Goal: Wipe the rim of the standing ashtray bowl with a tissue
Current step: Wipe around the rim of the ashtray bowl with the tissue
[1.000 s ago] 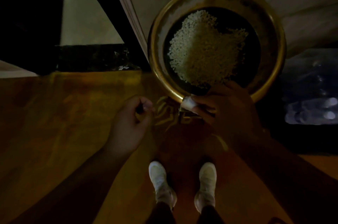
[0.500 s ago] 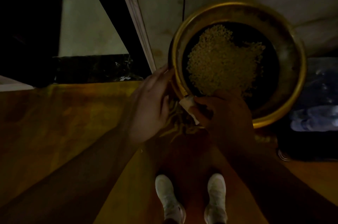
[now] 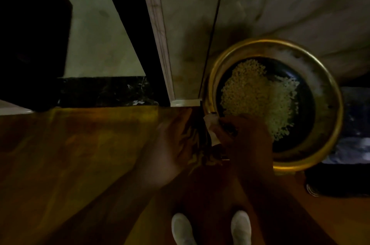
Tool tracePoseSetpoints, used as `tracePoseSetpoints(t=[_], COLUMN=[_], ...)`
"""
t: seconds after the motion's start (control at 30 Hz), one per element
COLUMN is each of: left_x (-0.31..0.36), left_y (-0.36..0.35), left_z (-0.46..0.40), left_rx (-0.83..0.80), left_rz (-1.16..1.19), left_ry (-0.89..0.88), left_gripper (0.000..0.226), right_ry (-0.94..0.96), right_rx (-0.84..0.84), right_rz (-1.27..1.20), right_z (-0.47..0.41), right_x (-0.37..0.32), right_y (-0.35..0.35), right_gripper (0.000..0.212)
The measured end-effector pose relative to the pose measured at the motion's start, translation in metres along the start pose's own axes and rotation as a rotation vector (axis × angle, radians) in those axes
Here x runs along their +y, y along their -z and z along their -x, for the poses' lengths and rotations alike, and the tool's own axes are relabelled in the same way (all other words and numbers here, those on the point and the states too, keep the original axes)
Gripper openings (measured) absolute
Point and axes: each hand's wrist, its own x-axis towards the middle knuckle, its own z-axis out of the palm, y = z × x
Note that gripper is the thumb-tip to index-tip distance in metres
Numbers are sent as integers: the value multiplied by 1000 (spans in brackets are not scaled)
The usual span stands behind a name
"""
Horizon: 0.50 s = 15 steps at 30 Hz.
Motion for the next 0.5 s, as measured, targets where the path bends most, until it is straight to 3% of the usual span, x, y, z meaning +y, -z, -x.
tracePoseSetpoints(t=[0.5], left_x=[2], left_y=[1], left_z=[10], left_rx=[-45], left_rz=[44], left_ry=[88], left_gripper=[61], right_ry=[-168], right_rx=[101], right_rz=[-55], right_z=[-22], right_x=[-11], right_y=[-24], right_gripper=[28])
